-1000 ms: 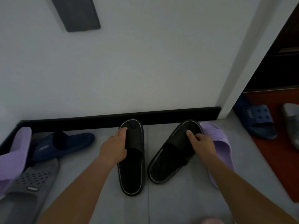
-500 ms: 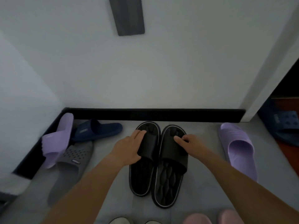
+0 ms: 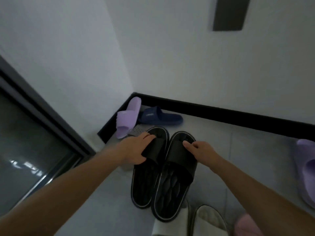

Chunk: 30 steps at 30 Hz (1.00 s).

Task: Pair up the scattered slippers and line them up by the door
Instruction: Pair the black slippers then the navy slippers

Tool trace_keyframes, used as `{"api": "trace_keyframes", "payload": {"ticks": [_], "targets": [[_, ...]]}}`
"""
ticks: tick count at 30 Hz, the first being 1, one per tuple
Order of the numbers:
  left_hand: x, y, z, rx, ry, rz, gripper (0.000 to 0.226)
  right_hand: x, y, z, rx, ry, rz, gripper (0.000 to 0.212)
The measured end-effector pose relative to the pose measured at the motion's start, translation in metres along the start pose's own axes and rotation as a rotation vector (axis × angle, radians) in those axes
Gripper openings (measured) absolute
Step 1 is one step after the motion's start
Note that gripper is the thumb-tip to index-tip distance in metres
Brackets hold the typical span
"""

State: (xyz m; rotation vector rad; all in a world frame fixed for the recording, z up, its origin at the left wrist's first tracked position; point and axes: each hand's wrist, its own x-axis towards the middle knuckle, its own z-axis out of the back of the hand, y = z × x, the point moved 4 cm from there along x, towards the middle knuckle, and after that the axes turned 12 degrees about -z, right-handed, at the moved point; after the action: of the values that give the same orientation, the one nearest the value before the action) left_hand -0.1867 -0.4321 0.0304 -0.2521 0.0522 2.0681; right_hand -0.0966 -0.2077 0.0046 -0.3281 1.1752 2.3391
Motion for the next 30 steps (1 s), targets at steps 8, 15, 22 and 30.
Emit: {"api": "trace_keyframes", "payload": {"ticks": [8, 15, 22, 30], "targets": [[-0.187, 0.068, -0.071, -0.037, 0.249, 0.146, 0.090, -0.061, 0.030, -0.189, 0.072, 0.513, -0.034, 0.026], [-0.219, 0.073, -0.109, 0.095, 0.524, 0.027, 0.085, -0.062, 0.036, -0.242, -0.237, 0.620, 0.053, 0.061], [-0.191, 0.055, -0.116, 0.079, 0.403, -0.069, 0.082, -0.050, 0.053, -0.248, -0.192, 0.593, 0.074, 0.064], [-0.222, 0.055, -0.121, 0.036, 0.381, -0.006, 0.081, -0.065, 0.075, -0.279, -0.258, 0.654, 0.133, 0.069]]}}
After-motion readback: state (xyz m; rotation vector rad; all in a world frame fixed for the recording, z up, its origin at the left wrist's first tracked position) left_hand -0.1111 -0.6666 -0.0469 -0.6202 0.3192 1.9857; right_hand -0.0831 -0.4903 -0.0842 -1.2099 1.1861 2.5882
